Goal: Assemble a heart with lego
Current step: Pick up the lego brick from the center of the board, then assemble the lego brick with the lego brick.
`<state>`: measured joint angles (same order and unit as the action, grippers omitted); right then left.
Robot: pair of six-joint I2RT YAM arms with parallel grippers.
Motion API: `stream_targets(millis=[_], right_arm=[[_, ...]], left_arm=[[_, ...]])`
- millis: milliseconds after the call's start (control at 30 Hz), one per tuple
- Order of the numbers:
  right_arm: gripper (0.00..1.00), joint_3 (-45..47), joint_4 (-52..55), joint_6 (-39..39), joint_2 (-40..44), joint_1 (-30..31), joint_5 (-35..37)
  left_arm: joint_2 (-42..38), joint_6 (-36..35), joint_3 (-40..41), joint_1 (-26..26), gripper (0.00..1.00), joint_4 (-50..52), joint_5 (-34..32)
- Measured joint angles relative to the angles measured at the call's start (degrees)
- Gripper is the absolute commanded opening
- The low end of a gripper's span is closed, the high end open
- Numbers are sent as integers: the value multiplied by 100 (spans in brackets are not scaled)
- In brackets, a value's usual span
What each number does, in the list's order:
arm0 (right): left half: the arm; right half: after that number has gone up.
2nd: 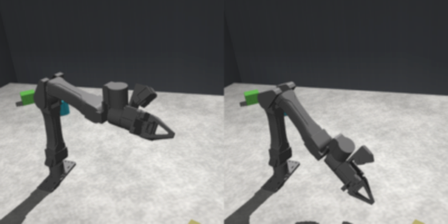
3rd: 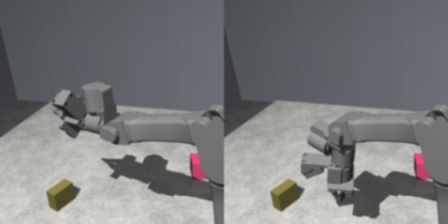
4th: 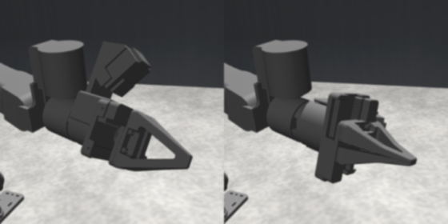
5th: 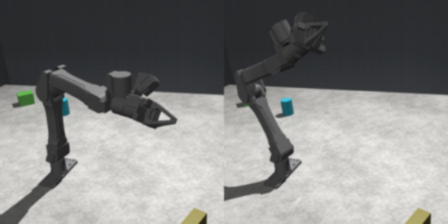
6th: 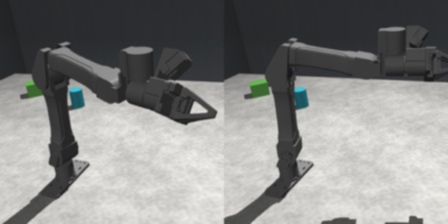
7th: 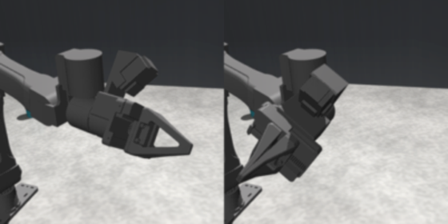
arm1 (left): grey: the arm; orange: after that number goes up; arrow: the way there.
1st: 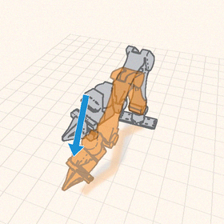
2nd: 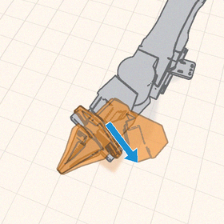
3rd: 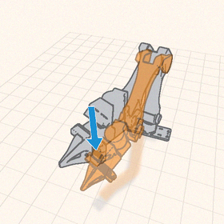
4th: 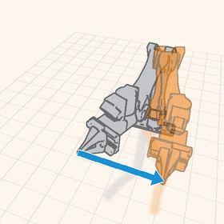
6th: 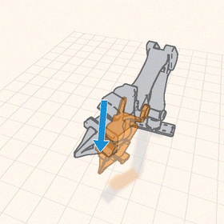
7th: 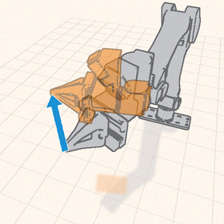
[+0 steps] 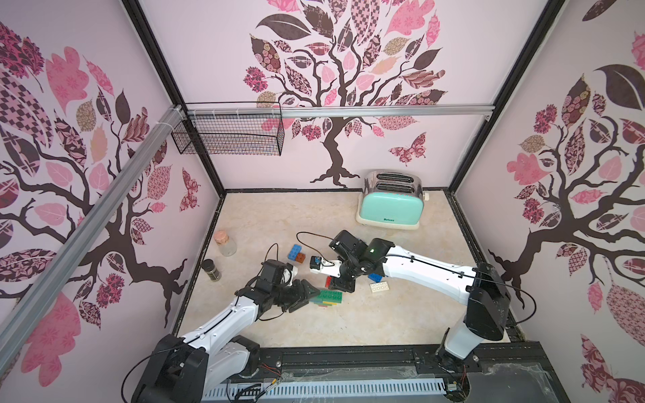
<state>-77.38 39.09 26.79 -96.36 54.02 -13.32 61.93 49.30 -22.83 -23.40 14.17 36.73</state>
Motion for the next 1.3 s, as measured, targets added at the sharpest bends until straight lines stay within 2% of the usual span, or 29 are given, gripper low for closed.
stream_targets(millis=[367, 767, 1300], right_arm=[[33, 0, 251, -2, -391, 120, -103], [33, -28, 273, 4, -474, 212, -125], [33, -251, 192, 310, -546, 212, -70]], left_arm=[[79, 0, 13, -2, 61, -219, -4], [-20, 2, 101, -79, 66, -232, -22], [-223, 61, 229, -105, 64, -243, -68]])
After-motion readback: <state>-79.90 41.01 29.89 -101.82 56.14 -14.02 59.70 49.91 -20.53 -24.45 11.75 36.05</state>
